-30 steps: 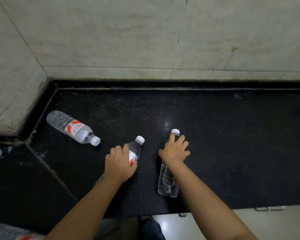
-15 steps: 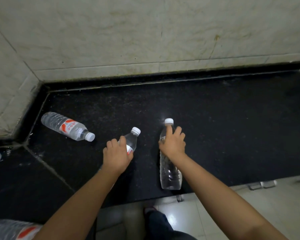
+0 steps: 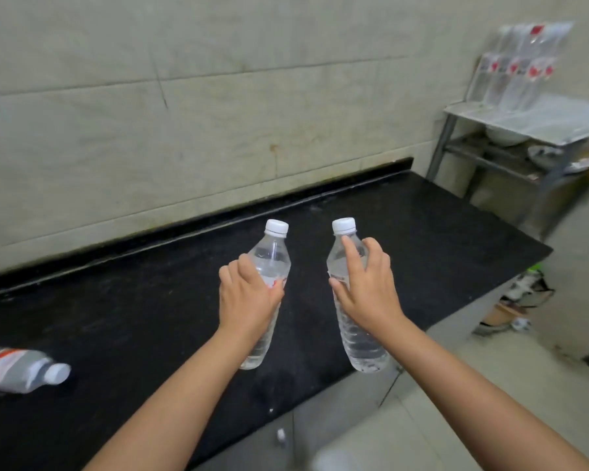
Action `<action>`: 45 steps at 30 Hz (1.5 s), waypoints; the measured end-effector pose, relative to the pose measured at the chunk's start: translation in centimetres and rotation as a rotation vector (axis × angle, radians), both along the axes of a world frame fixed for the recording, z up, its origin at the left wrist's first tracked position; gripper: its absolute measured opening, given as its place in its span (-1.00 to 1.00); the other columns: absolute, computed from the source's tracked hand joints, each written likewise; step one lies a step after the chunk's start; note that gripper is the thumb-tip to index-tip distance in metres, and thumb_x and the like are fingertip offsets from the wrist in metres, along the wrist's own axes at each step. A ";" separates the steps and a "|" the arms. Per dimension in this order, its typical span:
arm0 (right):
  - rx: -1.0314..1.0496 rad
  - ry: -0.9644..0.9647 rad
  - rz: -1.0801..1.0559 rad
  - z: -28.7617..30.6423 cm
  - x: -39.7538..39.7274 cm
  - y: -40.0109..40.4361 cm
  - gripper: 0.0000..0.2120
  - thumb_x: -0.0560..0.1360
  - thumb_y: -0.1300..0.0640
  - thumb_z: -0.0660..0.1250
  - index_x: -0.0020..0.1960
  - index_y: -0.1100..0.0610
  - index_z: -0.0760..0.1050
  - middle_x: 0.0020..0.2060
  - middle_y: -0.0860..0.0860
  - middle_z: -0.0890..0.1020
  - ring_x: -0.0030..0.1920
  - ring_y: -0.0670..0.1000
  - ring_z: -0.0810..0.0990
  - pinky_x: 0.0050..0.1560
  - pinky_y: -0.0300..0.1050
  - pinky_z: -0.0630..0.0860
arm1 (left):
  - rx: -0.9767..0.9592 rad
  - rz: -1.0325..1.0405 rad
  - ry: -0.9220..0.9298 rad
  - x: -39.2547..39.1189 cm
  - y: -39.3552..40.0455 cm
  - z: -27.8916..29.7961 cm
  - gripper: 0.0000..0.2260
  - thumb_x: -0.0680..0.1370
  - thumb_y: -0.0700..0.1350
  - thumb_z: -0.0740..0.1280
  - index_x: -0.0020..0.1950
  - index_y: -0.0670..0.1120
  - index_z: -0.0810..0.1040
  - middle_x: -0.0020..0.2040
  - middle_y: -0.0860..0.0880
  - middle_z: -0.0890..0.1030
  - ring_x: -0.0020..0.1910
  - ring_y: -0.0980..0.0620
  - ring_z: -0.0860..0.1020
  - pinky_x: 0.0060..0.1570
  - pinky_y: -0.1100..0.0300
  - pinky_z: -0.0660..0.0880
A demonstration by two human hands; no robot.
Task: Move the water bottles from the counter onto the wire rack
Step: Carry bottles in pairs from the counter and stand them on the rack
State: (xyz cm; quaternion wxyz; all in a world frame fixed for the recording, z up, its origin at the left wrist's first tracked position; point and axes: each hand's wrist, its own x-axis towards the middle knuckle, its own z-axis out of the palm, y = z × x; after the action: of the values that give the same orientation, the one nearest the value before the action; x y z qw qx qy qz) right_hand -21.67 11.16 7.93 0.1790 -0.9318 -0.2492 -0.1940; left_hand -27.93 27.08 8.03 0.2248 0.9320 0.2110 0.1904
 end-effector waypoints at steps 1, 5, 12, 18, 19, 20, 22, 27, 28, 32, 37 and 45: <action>-0.001 -0.038 -0.022 0.7 0.9 -2.0 -0.41 0.29 0.01 0.35 0.23 0.21 0.29 0.01 0.39 0.52 -0.24 0.33 0.58 -0.32 0.08 0.58 | 0.003 -0.018 -0.009 1.4 -1.9 1.1 -0.45 0.47 -0.06 0.38 0.26 -0.40 0.30 0.14 -0.34 0.43 0.12 -0.28 0.36 0.08 -0.09 0.37; 0.062 -0.223 -0.074 3.5 5.9 -10.0 -0.47 0.35 -0.03 0.19 0.25 0.20 0.28 0.10 0.28 0.36 -0.20 0.31 0.58 -0.25 0.06 0.59 | 0.040 -0.125 -0.177 8.4 -9.6 5.0 -0.40 0.49 -0.02 0.34 0.32 -0.25 0.08 0.21 -0.32 0.38 0.18 -0.26 0.32 0.16 -0.06 0.33; 0.100 -0.508 -0.157 9.0 16.9 -24.3 -0.45 0.35 -0.06 0.08 0.26 0.18 0.23 0.11 0.21 0.27 -0.15 0.32 0.57 -0.20 0.08 0.58 | 0.074 -0.182 -0.343 21.2 -24.7 11.6 -0.42 0.53 -0.03 0.29 0.34 -0.36 0.13 0.28 -0.34 0.32 0.25 -0.24 0.28 0.22 -0.05 0.25; 0.081 -0.627 -0.219 12.6 26.1 -33.7 -0.44 0.36 -0.08 0.06 0.29 0.16 0.20 0.13 0.15 0.23 0.03 0.20 0.38 -0.07 0.09 0.55 | 0.051 -0.213 -0.440 29.7 -34.1 14.6 -0.42 0.52 -0.02 0.29 0.34 -0.37 0.17 0.29 -0.33 0.32 0.25 -0.24 0.28 0.23 -0.06 0.24; 0.091 -0.640 -0.230 13.1 27.8 -34.9 -0.43 0.36 -0.08 0.06 0.30 0.17 0.20 0.12 0.14 0.23 0.02 0.25 0.45 -0.07 0.10 0.56 | 0.044 -0.225 -0.457 31.2 -35.1 14.8 -0.42 0.52 -0.03 0.30 0.34 -0.37 0.16 0.28 -0.34 0.33 0.24 -0.25 0.28 0.22 -0.06 0.24; 0.104 -0.641 -0.238 13.7 29.4 -36.0 -0.42 0.36 -0.08 0.06 0.30 0.18 0.19 0.13 0.14 0.22 0.02 0.28 0.49 -0.05 0.12 0.55 | 0.036 -0.238 -0.475 32.9 -36.0 15.0 -0.43 0.51 -0.04 0.31 0.32 -0.33 0.12 0.27 -0.34 0.33 0.23 -0.25 0.28 0.22 -0.07 0.25; 0.117 -0.640 -0.258 14.7 32.5 -37.9 -0.42 0.36 -0.08 0.07 0.30 0.20 0.18 0.15 0.18 0.26 0.03 0.29 0.48 -0.04 0.15 0.55 | 0.035 -0.279 -0.534 36.3 -37.4 15.4 -0.47 0.48 -0.07 0.36 0.19 -0.11 0.02 0.20 -0.37 0.37 0.18 -0.28 0.32 0.16 -0.11 0.30; 0.136 -0.607 -0.300 17.4 39.7 -42.1 -0.41 0.37 -0.08 0.09 0.30 0.21 0.17 0.09 0.39 0.48 0.01 0.34 0.51 -0.01 0.19 0.53 | 0.068 -0.356 -0.636 44.4 -40.5 17.2 -0.46 0.37 -0.13 0.49 0.11 -0.16 0.17 0.01 -0.42 0.48 0.00 -0.37 0.44 -0.02 -0.15 0.43; 0.147 -0.618 -0.303 17.7 41.0 -42.8 -0.41 0.36 -0.07 0.09 0.29 0.21 0.17 0.07 0.40 0.49 0.00 0.35 0.52 -0.01 0.20 0.52 | 0.057 -0.361 -0.617 45.9 -41.1 17.6 -0.45 0.36 -0.13 0.49 0.15 -0.25 0.22 0.01 -0.42 0.48 0.01 -0.37 0.45 -0.02 -0.15 0.44; 0.223 -0.612 -0.305 18.7 46.3 -46.4 -0.43 0.38 -0.09 0.10 0.30 0.18 0.14 0.09 0.39 0.45 0.09 0.19 0.33 0.07 0.19 0.48 | 0.067 -0.453 -0.680 52.2 -44.5 17.8 -0.36 0.19 -0.17 0.60 0.02 -0.14 0.21 -0.14 -0.42 0.53 -0.17 -0.38 0.53 -0.24 -0.13 0.54; 0.307 -0.610 -0.304 19.1 53.3 -51.5 -0.45 0.38 -0.07 0.11 0.29 0.16 0.14 0.11 0.41 0.43 0.08 0.08 0.23 0.12 0.22 0.43 | 0.002 -0.474 -0.664 59.0 -49.4 17.6 -0.39 0.26 -0.15 0.57 0.02 -0.10 0.16 -0.04 -0.45 0.52 -0.09 -0.41 0.51 -0.12 -0.17 0.52; 0.332 -0.648 -0.191 18.4 65.2 -61.0 -0.46 0.39 -0.07 0.12 0.30 0.16 0.15 0.18 0.24 0.30 0.11 0.08 0.24 0.18 0.00 0.38 | -0.046 -0.344 -0.514 68.6 -58.8 18.3 -0.38 0.47 -0.02 0.37 0.32 -0.36 0.20 0.32 -0.31 0.30 0.30 -0.21 0.27 0.26 -0.01 0.27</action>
State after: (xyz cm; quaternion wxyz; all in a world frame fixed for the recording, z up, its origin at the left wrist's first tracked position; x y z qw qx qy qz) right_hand 43.49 -49.84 26.38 0.2207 -0.7994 -0.1703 -0.5323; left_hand 40.70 -31.71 26.33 0.3206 0.8701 -0.0096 0.3742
